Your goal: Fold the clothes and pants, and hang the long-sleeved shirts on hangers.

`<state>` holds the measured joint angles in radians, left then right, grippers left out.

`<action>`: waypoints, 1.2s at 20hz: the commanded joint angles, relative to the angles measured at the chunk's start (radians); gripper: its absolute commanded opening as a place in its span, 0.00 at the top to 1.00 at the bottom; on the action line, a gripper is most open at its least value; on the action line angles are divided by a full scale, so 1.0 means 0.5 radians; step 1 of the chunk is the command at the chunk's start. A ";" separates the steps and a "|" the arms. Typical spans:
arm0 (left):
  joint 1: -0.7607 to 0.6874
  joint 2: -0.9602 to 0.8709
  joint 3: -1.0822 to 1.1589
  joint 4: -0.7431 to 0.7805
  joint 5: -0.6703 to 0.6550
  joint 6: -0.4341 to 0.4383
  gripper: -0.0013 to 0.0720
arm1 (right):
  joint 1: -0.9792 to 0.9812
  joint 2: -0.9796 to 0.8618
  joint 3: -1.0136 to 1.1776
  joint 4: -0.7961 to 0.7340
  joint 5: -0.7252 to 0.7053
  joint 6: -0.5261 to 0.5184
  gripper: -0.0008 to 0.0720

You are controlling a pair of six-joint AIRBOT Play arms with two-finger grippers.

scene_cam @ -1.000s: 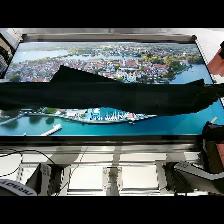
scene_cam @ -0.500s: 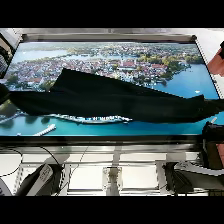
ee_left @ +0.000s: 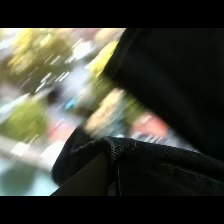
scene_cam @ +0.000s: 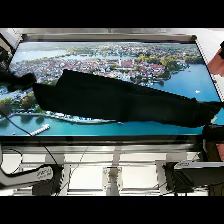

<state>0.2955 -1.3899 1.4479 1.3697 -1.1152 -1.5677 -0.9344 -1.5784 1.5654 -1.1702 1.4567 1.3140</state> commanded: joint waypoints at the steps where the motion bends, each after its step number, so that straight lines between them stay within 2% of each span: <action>1: -0.169 -0.401 0.488 0.013 0.020 -0.189 0.96 | 0.004 -0.053 0.000 0.205 -0.379 0.176 0.96; 4: -0.230 -0.678 0.778 0.013 0.089 -0.330 0.95 | 0.050 -0.066 0.000 0.209 -0.571 0.231 0.96; 7: -0.282 -0.804 0.881 0.011 0.284 -0.422 0.95 | 0.163 -0.119 0.001 0.209 -0.698 0.283 0.96; 10: -0.302 -0.822 0.922 -0.020 0.440 -0.444 0.96 | 0.269 -0.195 0.001 0.205 -0.808 0.365 0.96; 14: -0.327 -0.821 1.096 -0.071 0.437 -0.396 0.96 | 0.299 -0.240 0.001 0.212 -0.933 0.484 0.96; 24: -0.346 -0.977 1.140 -0.027 0.509 -0.451 0.95 | 0.300 -0.240 0.000 0.183 -1.032 0.492 0.96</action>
<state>0.1234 -1.8462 2.0144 1.3571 -0.8787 -1.7744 -0.7853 -1.6981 1.5654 -1.0752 0.9630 1.5536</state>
